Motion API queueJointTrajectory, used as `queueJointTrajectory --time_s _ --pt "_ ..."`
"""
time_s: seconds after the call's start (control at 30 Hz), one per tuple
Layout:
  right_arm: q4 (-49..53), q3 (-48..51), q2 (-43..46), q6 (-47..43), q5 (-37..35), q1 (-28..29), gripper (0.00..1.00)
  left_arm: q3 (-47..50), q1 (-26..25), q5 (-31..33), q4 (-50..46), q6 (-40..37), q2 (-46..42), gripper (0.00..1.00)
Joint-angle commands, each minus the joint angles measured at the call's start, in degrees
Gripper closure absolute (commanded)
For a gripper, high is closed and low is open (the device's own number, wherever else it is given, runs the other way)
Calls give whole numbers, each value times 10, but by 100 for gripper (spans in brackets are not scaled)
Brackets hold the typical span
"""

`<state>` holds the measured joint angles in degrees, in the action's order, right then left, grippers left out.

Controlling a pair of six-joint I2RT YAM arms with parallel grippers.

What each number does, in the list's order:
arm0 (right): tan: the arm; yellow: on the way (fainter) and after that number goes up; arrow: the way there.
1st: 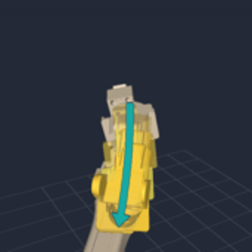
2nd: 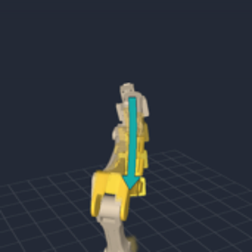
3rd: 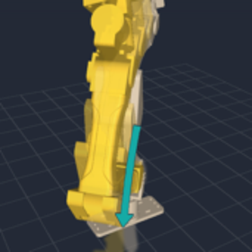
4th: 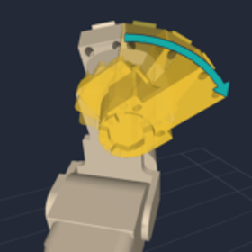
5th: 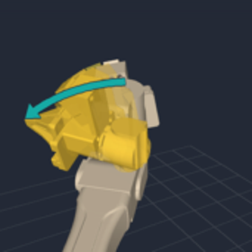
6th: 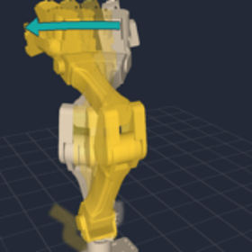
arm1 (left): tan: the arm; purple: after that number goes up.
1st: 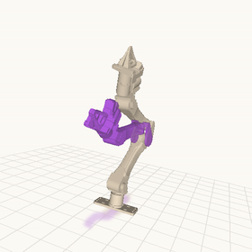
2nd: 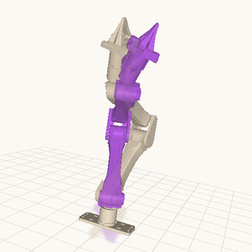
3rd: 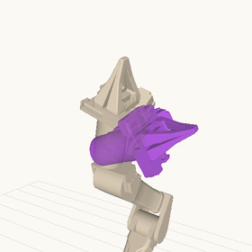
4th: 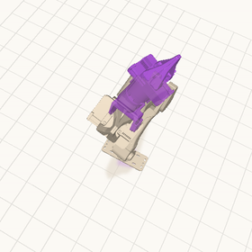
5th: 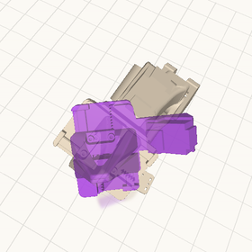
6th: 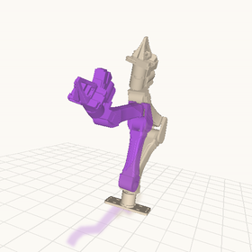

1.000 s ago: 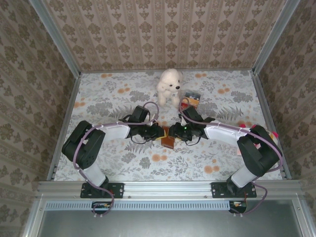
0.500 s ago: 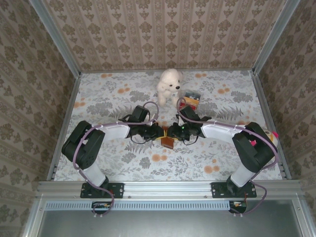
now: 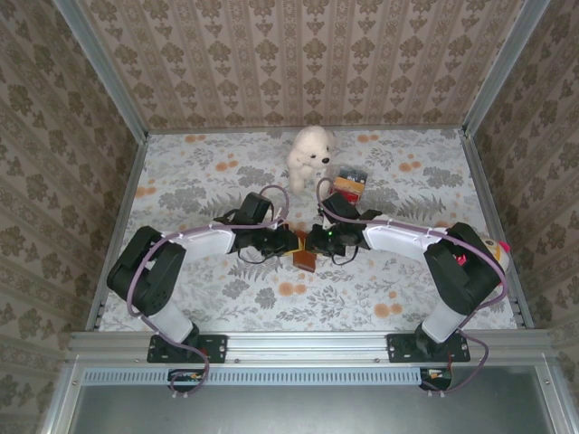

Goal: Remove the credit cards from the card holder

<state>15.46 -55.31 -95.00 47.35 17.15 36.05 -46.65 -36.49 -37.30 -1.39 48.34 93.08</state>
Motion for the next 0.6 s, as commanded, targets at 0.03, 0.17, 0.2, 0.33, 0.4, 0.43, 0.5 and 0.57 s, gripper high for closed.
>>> queueJointTrajectory --time_s 0.03,0.17,0.2,0.33,0.4,0.43,0.5,0.57 --pt "157 -13 -14 -14 -131 -8 82 -14 5 0 -26 -19 -38 100" --pt "198 -28 -4 -3 -167 -8 82 -13 5 25 -41 -24 -48 100" --pt "210 -36 0 -1 -178 -7 82 -11 6 27 -44 -26 -52 100" --pt "234 -51 15 2 -205 -7 82 -3 8 30 -47 -32 -66 100" --pt "224 -50 30 4 -196 -5 82 -4 10 29 -54 -39 -70 100" --pt "200 -40 44 3 -181 -2 80 -4 10 28 -57 -44 -70 100" --pt "139 -13 74 6 -140 -1 74 -6 12 27 -62 -53 -71 100" --pt "94 7 93 16 -106 -1 67 -8 13 27 -70 -59 -70 100"
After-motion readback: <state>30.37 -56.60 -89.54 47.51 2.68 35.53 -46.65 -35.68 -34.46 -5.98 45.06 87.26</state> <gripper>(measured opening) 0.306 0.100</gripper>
